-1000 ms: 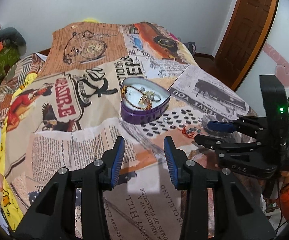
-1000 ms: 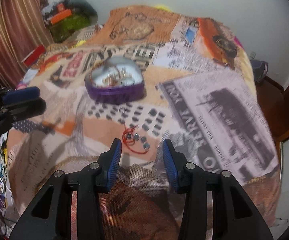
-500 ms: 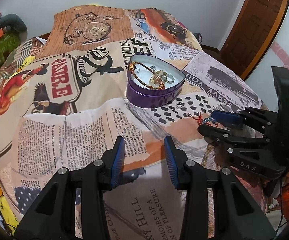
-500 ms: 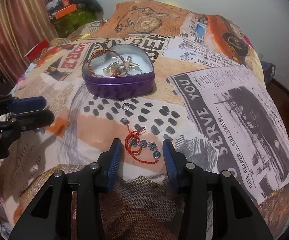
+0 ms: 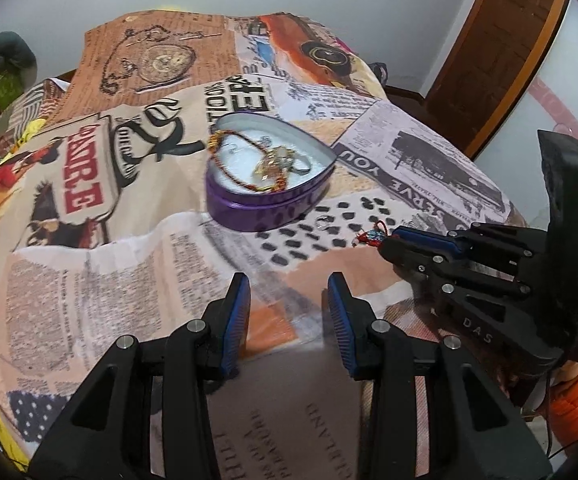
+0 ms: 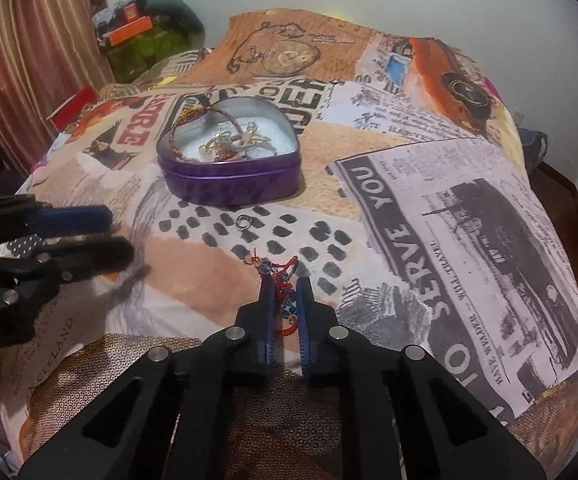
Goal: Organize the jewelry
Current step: 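Lower the right gripper and grasp the red beaded string, then grasp a small silver ring with left while right lifts the red beaded string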
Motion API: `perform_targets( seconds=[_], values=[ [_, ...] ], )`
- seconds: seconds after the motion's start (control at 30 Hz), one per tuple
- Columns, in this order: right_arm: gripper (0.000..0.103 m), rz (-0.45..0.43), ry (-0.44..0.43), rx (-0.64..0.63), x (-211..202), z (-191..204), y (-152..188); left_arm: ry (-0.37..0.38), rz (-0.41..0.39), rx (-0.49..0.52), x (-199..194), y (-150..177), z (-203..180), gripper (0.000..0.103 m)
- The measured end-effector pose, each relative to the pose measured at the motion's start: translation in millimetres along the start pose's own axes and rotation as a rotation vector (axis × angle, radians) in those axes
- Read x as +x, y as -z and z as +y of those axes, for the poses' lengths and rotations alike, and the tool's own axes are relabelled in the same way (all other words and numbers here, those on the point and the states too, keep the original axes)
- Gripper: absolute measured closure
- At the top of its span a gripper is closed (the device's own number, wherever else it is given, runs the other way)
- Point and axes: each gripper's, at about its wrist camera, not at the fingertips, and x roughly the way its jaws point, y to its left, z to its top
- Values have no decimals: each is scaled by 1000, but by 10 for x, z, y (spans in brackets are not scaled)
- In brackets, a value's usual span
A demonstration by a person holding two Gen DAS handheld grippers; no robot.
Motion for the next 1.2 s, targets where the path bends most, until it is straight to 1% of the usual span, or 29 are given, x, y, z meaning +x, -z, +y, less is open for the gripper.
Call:
perform_targets(
  seconds=[0.2, 0.27, 0.3, 0.33, 0.4, 0.43, 0.53, 0.7, 0.77, 0.8, 0.83, 0.93, 1.07, 1.1, 1.2],
  values=[
    [94, -55, 7, 60, -155, -202, -9, 13, -13, 47, 135, -103, -169, 63],
    [94, -67, 2, 77, -195, -266, -22, 11, -5, 59, 211, -143, -211, 64],
    [94, -73, 4, 82, -211, -292, -26, 8, -5, 59, 254, -166, -221, 66],
    [94, -79, 7, 84, -227, -315, -30, 9, 0, 59, 292, -185, -230, 73],
    [94, -93, 5, 93, -254, -356, -35, 17, 16, 64, 368, -226, -234, 83],
    [94, -97, 1, 96, -259, -371, -38, 21, 20, 62, 402, -251, -229, 85],
    [94, -109, -10, 106, -269, -403, -41, 38, 32, 50, 474, -288, -196, 88],
    [94, -119, -28, 105, -252, -406, -33, 43, 35, 39, 548, -306, -178, 88],
    [94, -118, -34, 102, -234, -398, -33, 35, 32, 43, 569, -310, -187, 89],
    [94, -117, -37, 100, -222, -392, -38, 24, 31, 46, 582, -314, -194, 93],
    [94, -116, -40, 98, -212, -384, -39, 7, 29, 52, 598, -321, -203, 94],
    [94, -113, -46, 97, -191, -367, -43, -7, 25, 68, 622, -331, -223, 95],
    [94, -116, -41, 103, -204, -376, -41, -7, 11, 66, 585, -329, -210, 97],
    [94, -117, -39, 107, -214, -381, -42, -9, 5, 63, 560, -324, -204, 103],
    [94, -118, -36, 113, -249, -385, -55, -4, -5, 67, 467, -278, -211, 103]
  ],
)
